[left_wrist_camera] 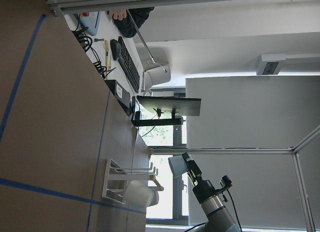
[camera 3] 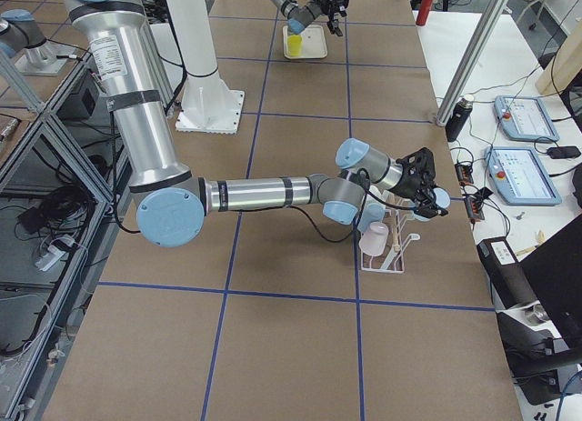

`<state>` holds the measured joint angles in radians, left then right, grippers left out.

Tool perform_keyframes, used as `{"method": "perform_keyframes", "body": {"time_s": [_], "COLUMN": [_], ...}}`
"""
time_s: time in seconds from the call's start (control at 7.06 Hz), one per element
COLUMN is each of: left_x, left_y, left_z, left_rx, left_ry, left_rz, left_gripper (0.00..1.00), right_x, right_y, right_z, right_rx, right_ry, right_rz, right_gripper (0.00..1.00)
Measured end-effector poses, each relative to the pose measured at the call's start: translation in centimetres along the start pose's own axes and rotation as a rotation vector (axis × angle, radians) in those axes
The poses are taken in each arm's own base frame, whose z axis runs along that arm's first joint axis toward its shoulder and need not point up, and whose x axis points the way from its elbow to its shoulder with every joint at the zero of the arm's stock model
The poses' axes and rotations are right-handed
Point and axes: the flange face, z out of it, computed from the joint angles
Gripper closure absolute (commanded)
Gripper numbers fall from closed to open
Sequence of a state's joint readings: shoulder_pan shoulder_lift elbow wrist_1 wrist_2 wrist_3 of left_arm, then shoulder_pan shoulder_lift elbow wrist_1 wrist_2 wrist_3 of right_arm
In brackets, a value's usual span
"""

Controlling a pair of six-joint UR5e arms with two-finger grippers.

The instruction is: Transfer IKEA cup to right arm and place on rack

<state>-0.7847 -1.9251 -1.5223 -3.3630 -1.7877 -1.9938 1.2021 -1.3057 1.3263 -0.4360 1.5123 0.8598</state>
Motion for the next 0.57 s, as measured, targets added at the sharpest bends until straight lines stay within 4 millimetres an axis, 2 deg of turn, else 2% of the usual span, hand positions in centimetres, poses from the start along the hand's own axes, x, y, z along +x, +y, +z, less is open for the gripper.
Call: {"method": "perform_keyframes", "body": {"time_s": [0.57], "left_x": [-0.8], "left_y": [-0.3], "left_z": [-1.2], "left_rx": [0.007], "left_ry": [-0.023], "left_rz": [0.001], "left_gripper": [0.00], "right_x": [2.7], "right_y": [2.3], "right_z": [2.2], "right_rx": [-0.052], "right_ry": [0.054], "right_rz": [-0.121], "right_gripper": [1.00]}}
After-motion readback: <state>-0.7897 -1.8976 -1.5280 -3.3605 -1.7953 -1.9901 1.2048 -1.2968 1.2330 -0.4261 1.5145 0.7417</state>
